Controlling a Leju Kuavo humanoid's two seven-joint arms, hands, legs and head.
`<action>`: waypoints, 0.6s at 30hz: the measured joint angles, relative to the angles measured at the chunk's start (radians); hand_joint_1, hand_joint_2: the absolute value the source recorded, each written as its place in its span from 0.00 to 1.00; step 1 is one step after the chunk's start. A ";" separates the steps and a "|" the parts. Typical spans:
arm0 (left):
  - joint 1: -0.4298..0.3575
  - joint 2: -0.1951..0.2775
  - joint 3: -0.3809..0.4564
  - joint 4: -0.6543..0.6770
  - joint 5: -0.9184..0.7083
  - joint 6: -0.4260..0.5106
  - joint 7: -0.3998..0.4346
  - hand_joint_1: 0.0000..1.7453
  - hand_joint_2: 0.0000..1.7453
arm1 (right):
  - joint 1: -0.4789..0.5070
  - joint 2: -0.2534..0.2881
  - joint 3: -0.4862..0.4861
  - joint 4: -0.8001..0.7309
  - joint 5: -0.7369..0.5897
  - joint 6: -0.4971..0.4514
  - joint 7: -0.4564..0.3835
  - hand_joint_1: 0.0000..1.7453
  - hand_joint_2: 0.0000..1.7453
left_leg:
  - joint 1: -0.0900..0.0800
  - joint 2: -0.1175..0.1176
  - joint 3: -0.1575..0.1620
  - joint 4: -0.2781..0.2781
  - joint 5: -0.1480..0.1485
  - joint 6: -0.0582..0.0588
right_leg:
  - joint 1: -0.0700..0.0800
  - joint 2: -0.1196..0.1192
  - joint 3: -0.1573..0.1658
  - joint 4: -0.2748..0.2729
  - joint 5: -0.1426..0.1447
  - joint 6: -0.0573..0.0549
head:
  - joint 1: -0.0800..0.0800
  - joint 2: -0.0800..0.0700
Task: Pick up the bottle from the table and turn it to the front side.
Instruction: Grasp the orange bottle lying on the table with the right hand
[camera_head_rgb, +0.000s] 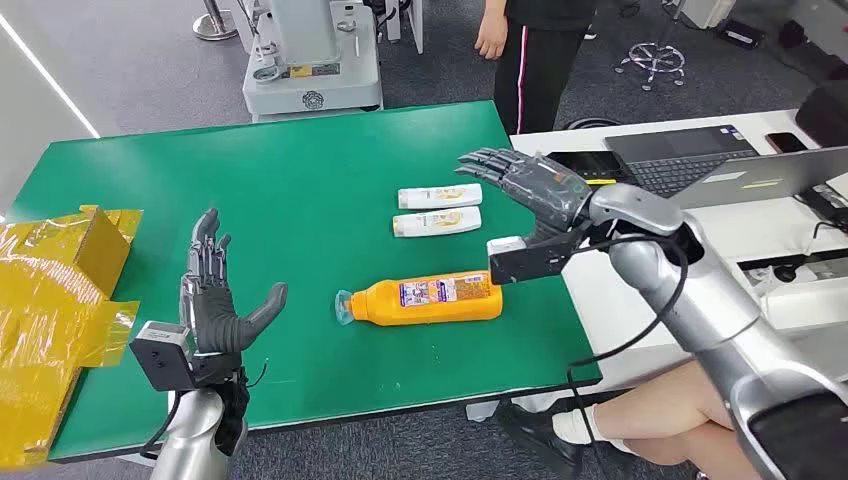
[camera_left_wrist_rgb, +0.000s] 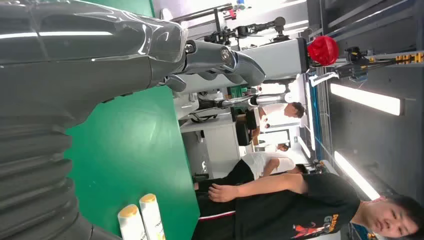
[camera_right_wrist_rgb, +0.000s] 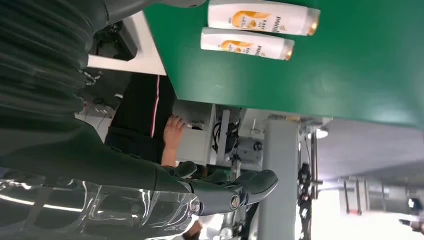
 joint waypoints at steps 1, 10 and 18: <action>0.001 0.000 0.001 -0.001 -0.001 -0.001 0.000 0.00 1.00 | -0.018 -0.001 0.018 0.012 -0.004 0.006 -0.001 0.00 1.00 | 0.000 0.000 0.000 0.000 0.000 0.000 | 0.000 0.000 0.000 0.000 0.000 0.000 | 0.000 0.000; 0.004 0.005 0.009 -0.013 -0.009 -0.008 -0.001 0.00 1.00 | -0.177 0.018 0.281 0.202 -0.094 0.068 -0.015 0.00 1.00 | 0.001 -0.002 -0.001 0.000 0.000 0.000 | 0.001 -0.002 0.000 0.000 0.000 0.000 | 0.000 0.000; 0.006 0.009 0.010 -0.017 0.007 -0.004 -0.001 0.00 1.00 | -0.202 0.110 0.466 0.419 -0.119 0.018 -0.049 0.00 1.00 | 0.001 -0.002 -0.001 0.000 0.001 0.001 | 0.001 -0.002 0.000 0.000 0.000 0.000 | 0.000 0.000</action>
